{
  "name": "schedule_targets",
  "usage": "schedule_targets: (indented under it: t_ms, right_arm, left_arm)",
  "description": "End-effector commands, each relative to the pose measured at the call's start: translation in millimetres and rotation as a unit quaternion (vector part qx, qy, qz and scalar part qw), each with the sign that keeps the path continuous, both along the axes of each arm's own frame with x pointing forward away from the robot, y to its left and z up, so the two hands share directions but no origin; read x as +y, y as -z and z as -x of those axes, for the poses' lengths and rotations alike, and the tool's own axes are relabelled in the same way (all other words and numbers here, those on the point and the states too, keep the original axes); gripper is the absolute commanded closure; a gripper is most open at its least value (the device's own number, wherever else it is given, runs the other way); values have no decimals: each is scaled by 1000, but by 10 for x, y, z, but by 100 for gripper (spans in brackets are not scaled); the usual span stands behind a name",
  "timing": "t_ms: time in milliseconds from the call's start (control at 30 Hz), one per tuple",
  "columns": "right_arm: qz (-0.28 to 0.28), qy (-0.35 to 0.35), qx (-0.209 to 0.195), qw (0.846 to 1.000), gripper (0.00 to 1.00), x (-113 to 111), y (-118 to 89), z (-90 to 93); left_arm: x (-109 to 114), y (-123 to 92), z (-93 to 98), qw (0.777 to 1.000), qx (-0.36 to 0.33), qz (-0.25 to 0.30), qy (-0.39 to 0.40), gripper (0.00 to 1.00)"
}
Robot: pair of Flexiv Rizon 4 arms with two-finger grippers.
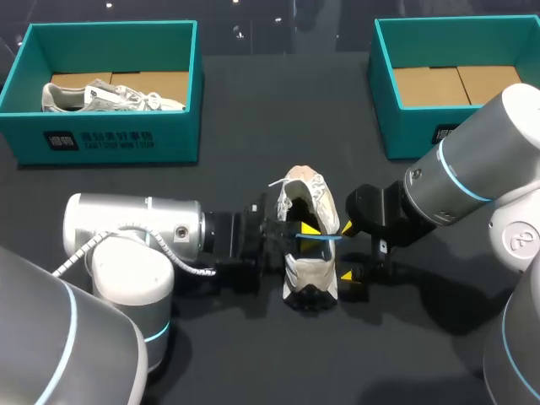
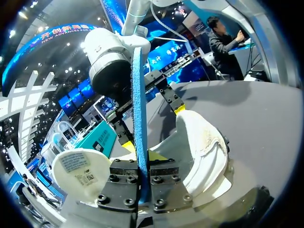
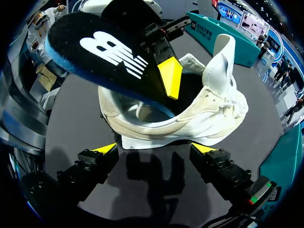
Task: Take the shoe out of the shoebox, open the shoe tongue, remove and reinsert the insole, then place the shoe into the shoebox
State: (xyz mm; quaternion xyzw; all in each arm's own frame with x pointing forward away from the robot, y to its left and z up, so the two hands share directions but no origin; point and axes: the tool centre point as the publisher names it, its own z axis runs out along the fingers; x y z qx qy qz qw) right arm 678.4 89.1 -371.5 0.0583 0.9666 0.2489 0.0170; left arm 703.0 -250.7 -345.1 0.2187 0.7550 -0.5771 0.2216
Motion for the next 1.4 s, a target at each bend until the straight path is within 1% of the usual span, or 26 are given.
schedule_targets:
  t_ms: [33, 67, 100, 133, 167, 267, 467, 633, 667, 767, 800, 1100, 1333, 1400]
  right_arm:
    - [0, 0, -1, 1000, 0, -7, 0, 14]
    - [0, 0, -1, 1000, 0, -7, 0, 14]
    - [0, 0, -1, 1000, 0, -7, 0, 14]
    - [0, 0, -1, 1000, 0, -7, 0, 14]
    - [0, 0, -1, 1000, 0, -7, 0, 14]
    - [0, 0, -1, 1000, 0, -7, 0, 14]
    - [0, 0, -1, 1000, 0, -7, 0, 14]
    - [0, 0, -1, 1000, 0, -7, 0, 14]
    - [0, 0, -1, 1000, 0, -7, 0, 14]
    - [0, 0, -1, 1000, 0, -7, 0, 14]
    - [0, 0, -1, 1000, 0, -7, 0, 14]
    - [0, 0, -1, 1000, 0, -7, 0, 14]
    - [0, 0, -1, 1000, 0, -7, 0, 14]
    - [0, 0, -1, 1000, 0, -7, 0, 14]
  left_arm:
    - [-32, 37, -40, 1000, 2, 0, 0, 100]
    - [-30, 26, -34, 1000, 3, 1, 1, 100]
    - [-32, -1, -14, 1000, 5, 4, 4, 85]
    - [-33, -17, 0, 1000, 5, 6, 6, 78]
    - [-34, -54, 28, 1000, 4, 9, 8, 73]
    - [-28, -139, 87, 1000, 0, 14, 13, 69]
    - [-3, -305, 229, 1000, -12, 16, 20, 71]
    - [-17, -339, 296, 999, -21, 8, 31, 72]
    - [-23, -326, 302, 999, -22, 5, 33, 74]
    - [-35, -273, 295, 999, -27, -3, 37, 88]
    - [-37, -244, 279, 999, -30, -6, 37, 100]
    - [-28, -73, 125, 997, -62, -20, 36, 100]
    - [-1, 4, 4, 994, -104, -39, 19, 100]
    - [8, 19, -27, 994, -105, -39, 16, 100]
